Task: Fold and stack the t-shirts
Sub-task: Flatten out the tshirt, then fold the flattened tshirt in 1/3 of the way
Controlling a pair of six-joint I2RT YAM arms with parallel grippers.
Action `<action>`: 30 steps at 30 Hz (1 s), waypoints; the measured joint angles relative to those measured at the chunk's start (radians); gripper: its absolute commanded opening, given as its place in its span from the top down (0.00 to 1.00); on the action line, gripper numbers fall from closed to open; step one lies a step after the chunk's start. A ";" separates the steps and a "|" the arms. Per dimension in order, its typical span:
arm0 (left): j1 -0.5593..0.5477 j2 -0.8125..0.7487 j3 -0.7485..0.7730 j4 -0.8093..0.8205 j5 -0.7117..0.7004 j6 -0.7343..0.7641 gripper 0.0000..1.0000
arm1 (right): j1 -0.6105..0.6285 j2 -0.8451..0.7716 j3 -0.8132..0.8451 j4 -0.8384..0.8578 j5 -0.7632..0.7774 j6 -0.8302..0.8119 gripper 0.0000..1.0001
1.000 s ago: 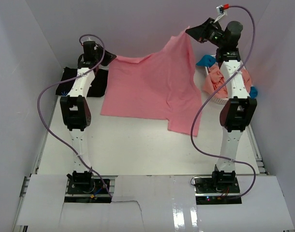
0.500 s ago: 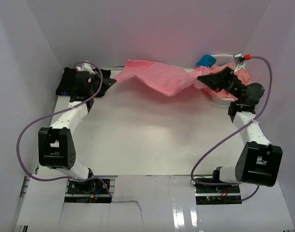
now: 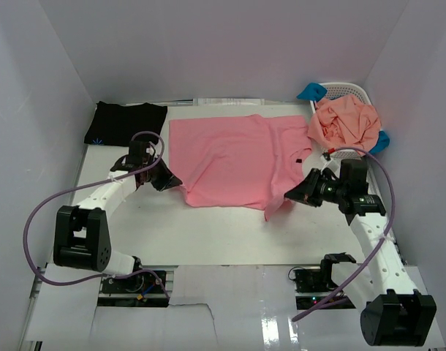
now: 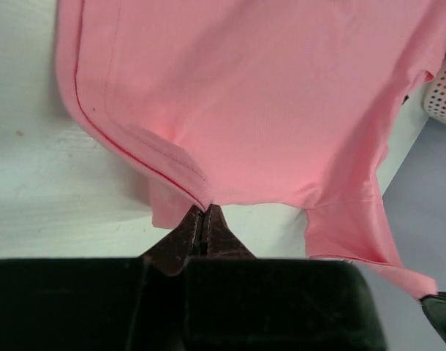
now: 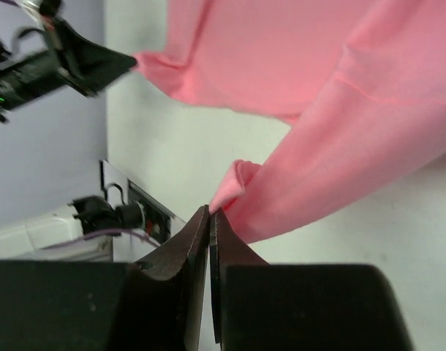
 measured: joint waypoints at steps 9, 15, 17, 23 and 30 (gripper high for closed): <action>0.012 -0.009 -0.054 -0.158 -0.049 0.029 1.00 | 0.032 -0.185 -0.232 -0.401 0.114 -0.105 0.92; 0.093 -0.063 -0.142 -0.206 -0.051 0.034 1.00 | 0.035 -0.285 -0.268 -0.533 0.177 -0.125 0.92; 0.144 -0.103 -0.151 -0.225 -0.051 0.045 1.00 | 0.035 -0.313 -0.264 -0.557 0.191 -0.125 0.92; 0.233 -0.133 -0.142 -0.235 -0.054 0.080 1.00 | 0.035 -0.291 -0.209 -0.598 0.238 -0.128 0.92; 0.244 -0.108 -0.121 -0.239 -0.053 0.102 1.00 | 0.035 -0.193 -0.101 -0.592 0.303 -0.161 0.92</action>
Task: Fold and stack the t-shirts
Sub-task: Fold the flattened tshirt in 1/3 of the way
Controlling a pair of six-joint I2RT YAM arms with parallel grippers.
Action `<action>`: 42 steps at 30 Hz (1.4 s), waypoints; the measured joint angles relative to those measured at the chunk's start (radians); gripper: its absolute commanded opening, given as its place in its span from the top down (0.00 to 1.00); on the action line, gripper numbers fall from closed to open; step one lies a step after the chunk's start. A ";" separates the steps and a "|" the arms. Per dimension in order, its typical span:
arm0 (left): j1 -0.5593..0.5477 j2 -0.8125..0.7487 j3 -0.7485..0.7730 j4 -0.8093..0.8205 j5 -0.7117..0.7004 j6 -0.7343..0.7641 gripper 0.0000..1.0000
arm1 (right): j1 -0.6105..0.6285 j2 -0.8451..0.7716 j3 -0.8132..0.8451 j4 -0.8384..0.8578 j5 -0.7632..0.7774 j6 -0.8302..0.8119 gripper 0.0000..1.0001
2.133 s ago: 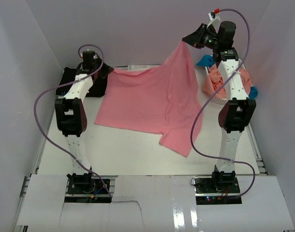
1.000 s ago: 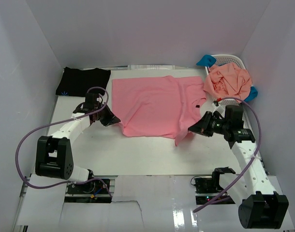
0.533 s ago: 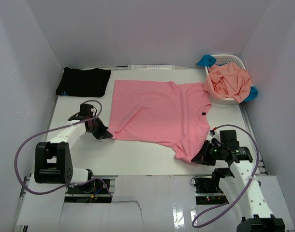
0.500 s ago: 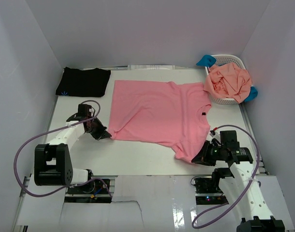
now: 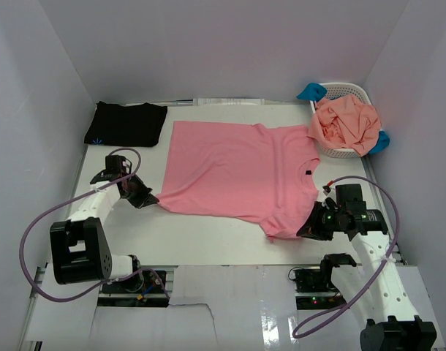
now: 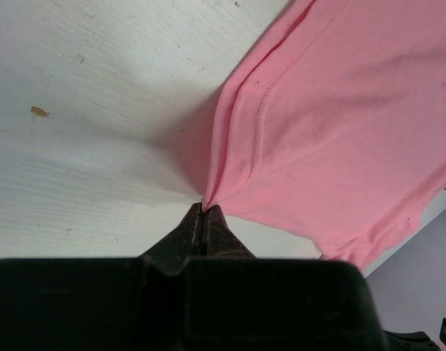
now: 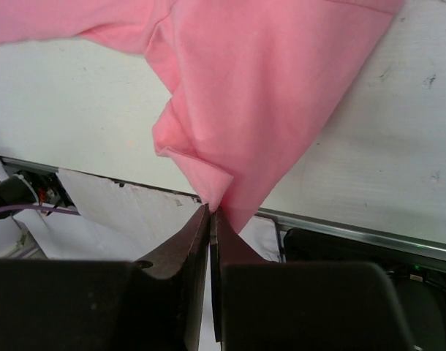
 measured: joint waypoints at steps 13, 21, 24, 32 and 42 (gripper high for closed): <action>0.005 0.039 0.004 0.008 0.000 0.013 1.00 | 0.031 0.067 0.141 -0.108 0.217 -0.042 0.92; 0.006 0.085 0.053 0.008 -0.005 0.020 1.00 | 0.093 0.126 0.102 -0.092 0.216 -0.032 0.92; 0.007 0.095 0.072 0.008 -0.008 0.022 1.00 | 0.129 0.158 0.077 -0.065 0.211 -0.013 0.92; 0.013 0.142 0.113 0.009 -0.011 0.021 1.00 | 0.144 0.284 0.147 0.033 0.219 0.007 0.92; 0.013 0.247 0.181 0.035 -0.012 0.016 1.00 | 0.144 0.486 0.347 0.135 0.274 -0.026 0.92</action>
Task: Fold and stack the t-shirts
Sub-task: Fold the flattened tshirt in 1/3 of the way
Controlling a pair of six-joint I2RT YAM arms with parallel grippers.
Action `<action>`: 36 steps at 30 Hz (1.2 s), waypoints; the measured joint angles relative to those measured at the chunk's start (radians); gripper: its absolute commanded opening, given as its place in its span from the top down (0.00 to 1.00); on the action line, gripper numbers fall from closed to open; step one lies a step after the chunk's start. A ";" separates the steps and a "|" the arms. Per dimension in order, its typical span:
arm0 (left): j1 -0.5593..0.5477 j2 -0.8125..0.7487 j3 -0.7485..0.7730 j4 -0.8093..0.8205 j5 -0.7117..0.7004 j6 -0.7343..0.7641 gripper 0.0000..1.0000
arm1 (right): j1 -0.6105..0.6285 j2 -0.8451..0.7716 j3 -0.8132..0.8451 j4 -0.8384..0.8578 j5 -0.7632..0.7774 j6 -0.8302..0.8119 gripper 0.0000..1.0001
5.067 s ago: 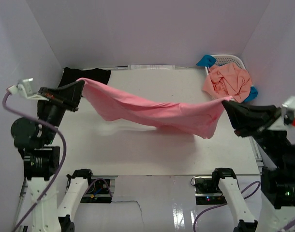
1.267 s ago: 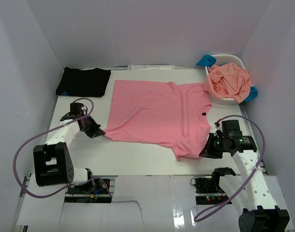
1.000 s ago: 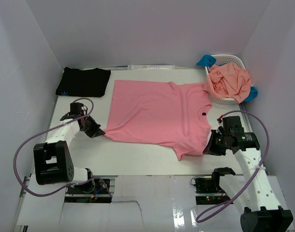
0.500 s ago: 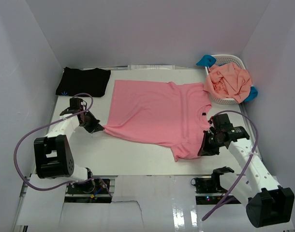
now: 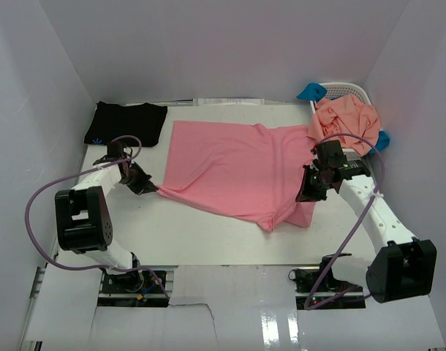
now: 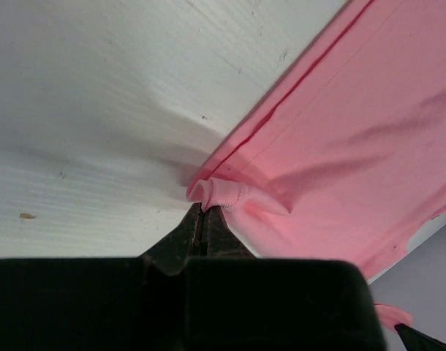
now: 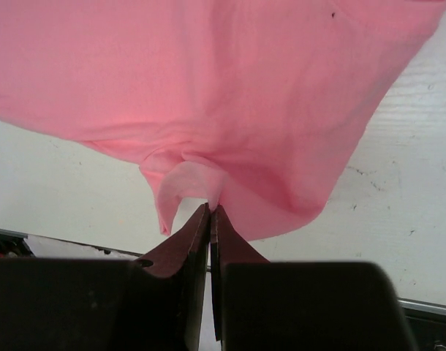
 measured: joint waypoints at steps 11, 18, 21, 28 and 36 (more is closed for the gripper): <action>0.000 0.108 0.046 0.035 0.005 -0.015 1.00 | -0.014 0.176 0.184 0.029 0.052 -0.046 0.92; 0.000 0.109 0.077 0.044 0.010 -0.015 1.00 | -0.065 0.225 0.286 0.037 0.078 -0.072 0.92; 0.000 0.112 0.095 0.044 0.020 -0.014 1.00 | -0.086 0.245 0.296 0.039 0.088 -0.079 0.92; 0.000 0.129 0.135 0.044 0.044 -0.014 1.00 | -0.153 0.284 0.314 0.040 0.086 -0.096 0.92; -0.009 0.175 0.195 0.024 0.069 -0.002 1.00 | -0.166 0.334 0.419 0.058 0.056 -0.098 0.92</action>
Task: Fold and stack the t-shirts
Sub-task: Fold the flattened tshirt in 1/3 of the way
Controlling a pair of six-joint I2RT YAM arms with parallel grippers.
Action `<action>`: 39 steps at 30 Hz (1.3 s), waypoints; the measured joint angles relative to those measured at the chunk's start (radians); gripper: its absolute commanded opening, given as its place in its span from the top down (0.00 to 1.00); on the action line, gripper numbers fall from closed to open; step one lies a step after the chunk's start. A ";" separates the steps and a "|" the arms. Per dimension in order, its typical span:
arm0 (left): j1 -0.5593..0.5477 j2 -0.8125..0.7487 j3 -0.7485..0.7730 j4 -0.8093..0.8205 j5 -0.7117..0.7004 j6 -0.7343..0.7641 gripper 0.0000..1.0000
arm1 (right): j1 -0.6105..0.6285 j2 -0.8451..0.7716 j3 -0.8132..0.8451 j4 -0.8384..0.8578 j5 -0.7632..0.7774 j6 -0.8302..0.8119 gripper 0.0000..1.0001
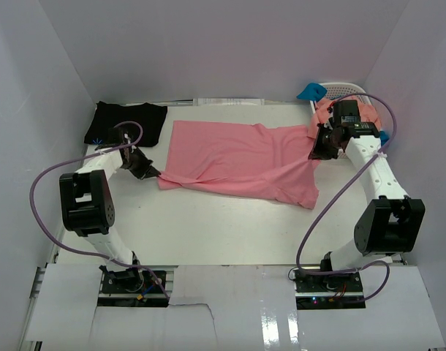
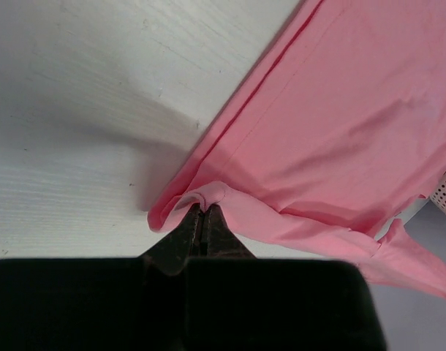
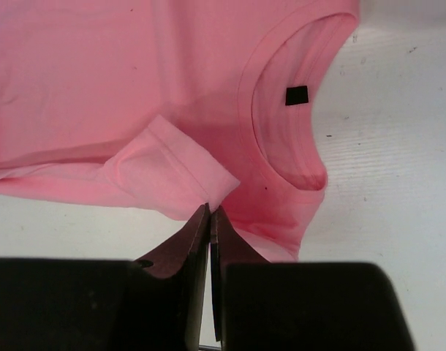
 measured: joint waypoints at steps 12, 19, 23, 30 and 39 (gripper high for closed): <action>-0.053 0.098 0.189 -0.070 0.031 0.033 0.99 | 0.000 0.116 0.121 0.006 -0.018 -0.001 0.92; -0.065 0.166 0.294 -0.117 0.040 0.058 0.99 | -0.018 0.204 0.204 0.006 -0.026 0.000 0.92; -0.065 0.195 0.332 -0.143 0.042 0.071 0.99 | -0.027 0.234 0.237 0.007 -0.030 0.000 0.92; -0.065 0.201 0.366 -0.181 0.028 0.085 1.00 | -0.043 0.233 0.257 0.006 -0.042 0.000 0.92; -0.065 0.201 0.370 -0.189 0.024 0.085 1.00 | -0.089 0.230 0.267 0.006 -0.045 -0.001 0.92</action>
